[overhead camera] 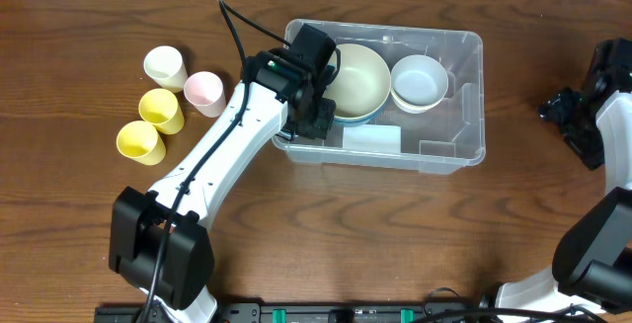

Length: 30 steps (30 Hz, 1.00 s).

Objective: Pack container

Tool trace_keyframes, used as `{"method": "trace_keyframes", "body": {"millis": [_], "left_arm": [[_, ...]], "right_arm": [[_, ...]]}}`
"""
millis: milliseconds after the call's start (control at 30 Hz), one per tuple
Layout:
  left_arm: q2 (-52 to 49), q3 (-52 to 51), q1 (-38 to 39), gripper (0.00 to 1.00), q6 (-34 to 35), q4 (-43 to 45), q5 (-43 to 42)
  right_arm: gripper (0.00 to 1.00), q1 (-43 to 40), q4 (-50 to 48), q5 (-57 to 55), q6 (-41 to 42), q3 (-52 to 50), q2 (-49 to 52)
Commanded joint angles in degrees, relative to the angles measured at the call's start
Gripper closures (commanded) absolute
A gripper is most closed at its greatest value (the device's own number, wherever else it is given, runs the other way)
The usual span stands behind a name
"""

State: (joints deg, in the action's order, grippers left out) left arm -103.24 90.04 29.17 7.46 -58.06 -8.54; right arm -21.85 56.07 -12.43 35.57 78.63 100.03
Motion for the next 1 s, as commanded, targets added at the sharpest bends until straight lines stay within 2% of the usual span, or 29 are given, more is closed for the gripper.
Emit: {"method": "trace_keyframes", "body": {"millis": [0,100,267,833,867,967], "left_arm": [[-0.5,0.9,-0.1,0.90,-0.7,-0.8,2.0],[-0.5,1.5,-0.1,0.88,-1.7,-1.3,2.0],[-0.5,1.5,-0.1,0.71,-1.7,-1.0,2.0],[-0.2,2.5,-0.4,0.69,-1.6,3.4,2.0],[0.0,3.3,-0.7,0.68,-1.6,3.3,2.0],[1.0,7.2,-2.2,0.57,-1.7,2.4,2.2]], "right_arm": [[0.01,-0.3,0.0,-0.5,0.8,-0.1,0.2],[0.01,-0.3,0.0,-0.5,0.8,-0.1,0.2],[0.01,-0.3,0.0,-0.5,0.8,-0.1,0.2],[0.01,-0.3,0.0,-0.5,0.8,-0.1,0.2],[0.01,-0.3,0.0,-0.5,0.8,-0.1,0.2],[0.01,-0.3,0.0,-0.5,0.8,-0.1,0.2]]}}
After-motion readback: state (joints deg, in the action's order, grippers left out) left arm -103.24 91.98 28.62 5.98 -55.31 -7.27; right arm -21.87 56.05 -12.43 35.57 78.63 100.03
